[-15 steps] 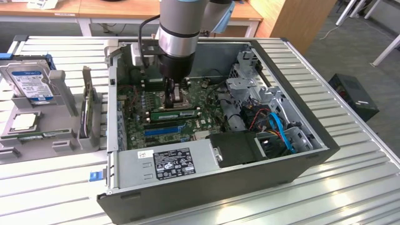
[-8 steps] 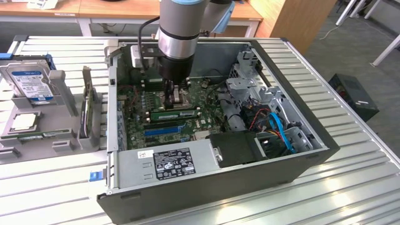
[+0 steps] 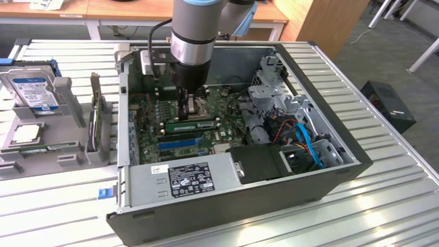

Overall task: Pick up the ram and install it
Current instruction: 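Press down the ram until it locks into place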

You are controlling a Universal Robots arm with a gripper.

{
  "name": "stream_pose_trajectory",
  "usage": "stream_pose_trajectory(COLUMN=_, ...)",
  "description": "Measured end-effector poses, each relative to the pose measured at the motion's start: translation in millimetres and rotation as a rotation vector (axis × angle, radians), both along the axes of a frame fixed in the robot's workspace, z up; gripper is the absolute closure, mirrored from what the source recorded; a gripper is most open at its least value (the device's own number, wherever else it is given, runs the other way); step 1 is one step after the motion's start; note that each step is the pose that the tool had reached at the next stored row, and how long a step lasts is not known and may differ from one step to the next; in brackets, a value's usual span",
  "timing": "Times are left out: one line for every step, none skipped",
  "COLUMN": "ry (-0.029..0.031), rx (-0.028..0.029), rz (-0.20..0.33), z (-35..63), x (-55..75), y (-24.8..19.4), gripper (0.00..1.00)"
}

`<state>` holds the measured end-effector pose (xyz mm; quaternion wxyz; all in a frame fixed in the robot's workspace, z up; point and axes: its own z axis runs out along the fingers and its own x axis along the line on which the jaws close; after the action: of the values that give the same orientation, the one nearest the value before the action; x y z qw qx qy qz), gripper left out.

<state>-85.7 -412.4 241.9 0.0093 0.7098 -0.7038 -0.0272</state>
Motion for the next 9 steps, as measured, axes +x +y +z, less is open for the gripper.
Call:
stream_pose_trajectory(ry=0.0, rx=0.0001, rz=0.0, z=-0.8, x=0.0, y=0.0, gripper=0.9)
stream_pose_trajectory(ry=-0.0001, rx=0.0, rz=0.0, z=-1.7, x=0.0, y=0.0, gripper=0.9)
stream_pose_trajectory(ry=0.0, rx=0.0, rz=0.0, z=-2.8, x=0.0, y=0.0, gripper=0.9)
stream_pose_trajectory(ry=0.0, rx=0.0, rz=0.0, z=-3.9, x=0.0, y=0.0, gripper=0.9)
stream_pose_trajectory(ry=0.0, rx=-0.0001, rz=0.0, z=-5.1, x=0.0, y=0.0, gripper=0.9)
stream_pose_trajectory(ry=0.0, rx=0.0, rz=0.0, z=-6.4, x=0.0, y=0.0, gripper=0.9)
stream_pose_trajectory(ry=0.0, rx=0.0, rz=0.0, z=-7.7, x=0.0, y=0.0, gripper=0.9)
stream_pose_trajectory(ry=0.0, rx=0.0, rz=0.0, z=-8.7, x=0.0, y=0.0, gripper=0.9)
stream_pose_trajectory(ry=0.0, rx=-0.0001, rz=0.0, z=-8.9, x=0.0, y=0.0, gripper=0.9)
